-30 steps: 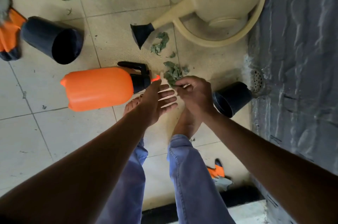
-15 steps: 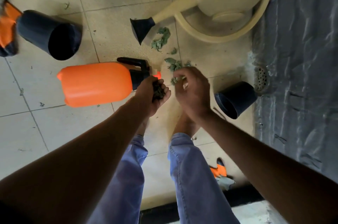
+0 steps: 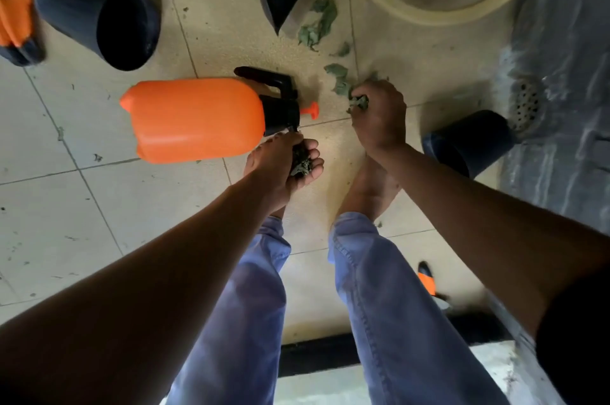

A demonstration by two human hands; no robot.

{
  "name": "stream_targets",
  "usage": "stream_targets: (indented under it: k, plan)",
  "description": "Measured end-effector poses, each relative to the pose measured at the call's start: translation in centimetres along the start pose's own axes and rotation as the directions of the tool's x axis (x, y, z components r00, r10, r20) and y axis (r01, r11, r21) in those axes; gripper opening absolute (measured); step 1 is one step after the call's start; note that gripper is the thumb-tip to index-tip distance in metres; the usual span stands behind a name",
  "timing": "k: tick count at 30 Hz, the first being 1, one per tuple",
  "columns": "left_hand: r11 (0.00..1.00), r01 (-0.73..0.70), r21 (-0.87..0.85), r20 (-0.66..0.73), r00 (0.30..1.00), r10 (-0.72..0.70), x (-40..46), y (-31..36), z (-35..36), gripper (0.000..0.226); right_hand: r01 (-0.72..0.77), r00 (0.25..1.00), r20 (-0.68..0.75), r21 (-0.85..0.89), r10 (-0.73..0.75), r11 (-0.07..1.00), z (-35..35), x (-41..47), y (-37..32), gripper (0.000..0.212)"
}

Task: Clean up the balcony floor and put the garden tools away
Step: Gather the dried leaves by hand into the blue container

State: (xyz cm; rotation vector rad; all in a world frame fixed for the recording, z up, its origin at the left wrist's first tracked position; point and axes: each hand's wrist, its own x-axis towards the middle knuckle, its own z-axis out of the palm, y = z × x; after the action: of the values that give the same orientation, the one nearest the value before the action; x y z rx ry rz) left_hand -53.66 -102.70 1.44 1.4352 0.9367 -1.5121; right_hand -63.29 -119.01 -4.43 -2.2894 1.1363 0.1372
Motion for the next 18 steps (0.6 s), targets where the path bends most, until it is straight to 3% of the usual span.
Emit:
stream_targets:
  k: [4,7,10,13,16,18]
  plan:
    - [0.999,0.018,-0.027,0.025,1.0,-0.017,-1.4,0.3,1.9,0.032,0.027,1.0,-0.002,0.215,-0.027,0.976,-4.3,-2.3,-2.1,0.017]
    - [0.998,0.01,-0.055,0.031,0.999,-0.008,-2.4,1.1,3.6,0.03,-0.001,0.999,0.038,0.314,-0.012,0.95,-6.3,-4.4,-4.1,0.03]
    - [0.998,-0.006,-0.058,0.019,1.0,0.007,-2.6,1.8,4.8,0.026,0.051,0.996,0.058,0.287,-0.071,0.957,-6.7,-6.0,-5.3,0.024]
    - [0.996,-0.004,-0.089,0.04,0.999,0.008,-2.8,2.3,5.8,0.038,0.151,0.972,0.139,0.235,-0.187,0.96,-6.4,-6.5,-6.7,0.018]
    - [0.994,-0.03,-0.106,0.004,1.0,0.031,-2.4,2.6,6.2,0.038,0.267,0.944,0.138,0.221,-0.301,0.938,-6.7,-6.5,-7.9,0.039]
    - [0.99,-0.095,-0.101,-0.058,0.994,0.089,-1.6,2.8,6.1,0.034,0.311,0.945,0.041,0.202,-0.325,0.929,-7.0,-6.4,-8.0,0.04]
